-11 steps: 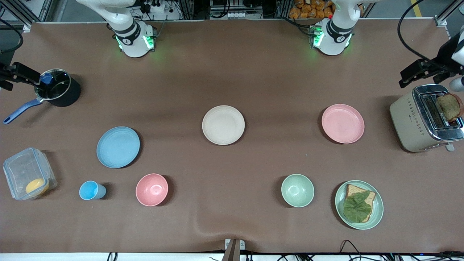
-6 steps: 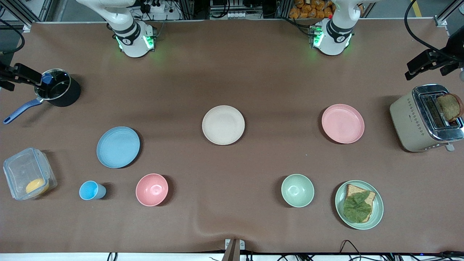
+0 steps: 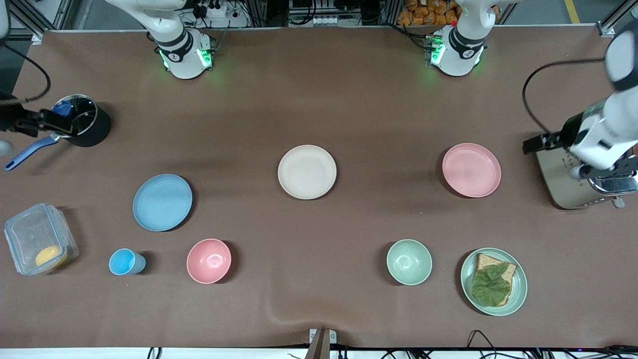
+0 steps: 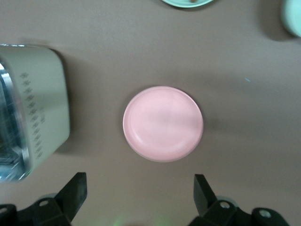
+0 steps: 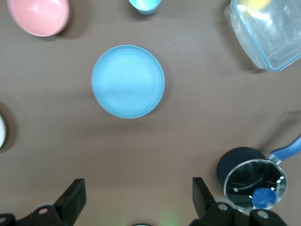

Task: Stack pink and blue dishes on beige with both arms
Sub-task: 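Grip the pink plate rim with the left gripper while the right grips the blue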

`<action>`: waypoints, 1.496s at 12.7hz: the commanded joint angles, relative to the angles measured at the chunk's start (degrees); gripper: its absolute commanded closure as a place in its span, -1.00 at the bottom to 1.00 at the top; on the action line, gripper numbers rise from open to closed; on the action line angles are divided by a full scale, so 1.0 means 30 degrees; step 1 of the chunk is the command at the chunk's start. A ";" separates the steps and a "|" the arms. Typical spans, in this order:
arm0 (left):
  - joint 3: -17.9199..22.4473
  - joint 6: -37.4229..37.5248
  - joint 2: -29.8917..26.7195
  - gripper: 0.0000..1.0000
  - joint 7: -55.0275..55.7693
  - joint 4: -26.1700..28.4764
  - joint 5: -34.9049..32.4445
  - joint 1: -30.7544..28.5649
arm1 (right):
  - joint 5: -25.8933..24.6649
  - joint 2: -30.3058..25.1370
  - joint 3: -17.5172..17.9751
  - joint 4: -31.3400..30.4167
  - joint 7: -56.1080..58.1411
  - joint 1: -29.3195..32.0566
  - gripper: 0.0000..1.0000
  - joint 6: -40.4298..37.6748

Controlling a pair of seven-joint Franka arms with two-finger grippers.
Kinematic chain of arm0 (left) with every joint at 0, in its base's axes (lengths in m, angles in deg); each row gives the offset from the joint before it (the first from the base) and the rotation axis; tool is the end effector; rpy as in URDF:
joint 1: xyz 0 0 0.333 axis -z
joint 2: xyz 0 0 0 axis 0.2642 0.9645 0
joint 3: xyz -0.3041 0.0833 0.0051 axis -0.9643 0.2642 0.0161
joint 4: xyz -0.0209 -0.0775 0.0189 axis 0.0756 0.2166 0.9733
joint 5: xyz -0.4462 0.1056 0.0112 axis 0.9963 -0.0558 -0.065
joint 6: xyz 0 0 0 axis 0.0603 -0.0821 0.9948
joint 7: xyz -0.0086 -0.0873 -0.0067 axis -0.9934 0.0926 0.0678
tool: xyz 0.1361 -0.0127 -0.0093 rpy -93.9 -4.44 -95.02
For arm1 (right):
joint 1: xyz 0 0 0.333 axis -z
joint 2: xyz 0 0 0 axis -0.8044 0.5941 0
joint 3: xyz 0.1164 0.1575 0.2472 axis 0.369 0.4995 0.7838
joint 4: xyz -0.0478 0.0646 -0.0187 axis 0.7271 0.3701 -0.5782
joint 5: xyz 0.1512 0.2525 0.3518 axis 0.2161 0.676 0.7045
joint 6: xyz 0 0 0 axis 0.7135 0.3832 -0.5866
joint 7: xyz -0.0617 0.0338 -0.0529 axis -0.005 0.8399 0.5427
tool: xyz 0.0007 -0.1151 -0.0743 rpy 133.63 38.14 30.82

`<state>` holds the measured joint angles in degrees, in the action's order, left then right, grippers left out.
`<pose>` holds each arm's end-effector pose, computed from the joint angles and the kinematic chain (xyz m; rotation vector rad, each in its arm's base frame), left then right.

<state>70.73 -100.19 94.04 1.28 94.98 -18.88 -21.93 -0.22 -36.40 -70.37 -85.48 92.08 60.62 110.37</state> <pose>0.6207 0.0103 0.3947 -3.0852 -0.2743 0.2685 0.6088 -0.0923 0.4852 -3.0932 0.1040 0.2561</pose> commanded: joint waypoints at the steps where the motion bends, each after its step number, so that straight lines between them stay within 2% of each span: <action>1: -0.0156 -0.3851 -0.0720 -1.00 -0.0025 0.4382 -0.0336 -0.0927 | -0.0061 0.1905 0.0243 -0.1849 -0.0002 0.1069 -1.00 0.2052; 4: -0.0157 -0.8564 0.1063 -1.00 -0.0055 0.6994 -0.0336 -0.1426 | 0.0058 0.5272 0.0272 -0.1822 0.0377 0.1628 -1.00 0.4479; 7: -0.0127 -1.1240 0.2940 -1.00 -0.0405 0.7848 -0.0365 -0.2362 | 0.0406 0.7766 0.0330 -0.1851 0.0379 0.1453 -1.00 0.6913; 8: -0.0156 -1.1710 0.3322 -1.00 -0.0755 0.7937 -0.0366 -0.2831 | 0.1047 0.8557 0.0330 -0.1822 0.0379 0.1394 -1.00 0.7733; 10: -0.0128 -1.1773 0.3793 -1.00 -0.0905 0.7938 -0.0366 -0.2924 | 0.1200 0.9877 0.0330 -0.1851 0.0408 0.1481 -1.00 0.9317; 12: -0.0157 -1.1919 0.4174 -1.00 -0.0905 0.7938 -0.0366 -0.2924 | 0.1229 1.0380 0.0330 -0.1880 0.0379 0.1482 -1.00 0.9441; 13: -0.0128 -1.2065 0.4379 -0.93 -0.0905 0.7938 -0.0366 -0.2953 | 0.1375 1.0613 0.0359 -0.1880 0.0379 0.1453 -1.00 0.9470; 14: -0.0156 -1.2125 0.4497 -0.78 -0.0905 0.7938 -0.0337 -0.3011 | 0.1579 1.0789 0.0360 -0.1880 0.0379 0.1481 -1.00 0.9470; 15: -0.0157 -1.2183 0.4585 -0.56 -0.0905 0.7938 -0.0365 -0.3011 | 0.1784 1.0878 0.0360 -0.1909 0.0408 0.1511 -0.36 0.9528; 16: -0.0128 -1.2300 0.4731 -0.36 -0.0934 0.7938 -0.0366 -0.3098 | 0.1960 1.0908 0.0360 -0.1910 0.0379 0.1482 0.76 0.9499; 17: -0.0156 -1.2301 0.4761 -0.23 -0.0934 0.7938 -0.0366 -0.3099 | 0.2368 1.1024 0.0360 -0.1910 0.0379 0.1482 1.00 0.9528; 19: -0.0127 -1.2330 0.4966 -0.16 -0.0934 0.7909 -0.0366 -0.3158 | 0.2431 1.1084 0.0360 -0.1910 0.0408 0.1394 1.00 0.9529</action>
<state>70.73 -136.14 108.40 -1.15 118.62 -18.91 -30.54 5.93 -3.85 -69.78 -92.04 92.77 64.48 139.19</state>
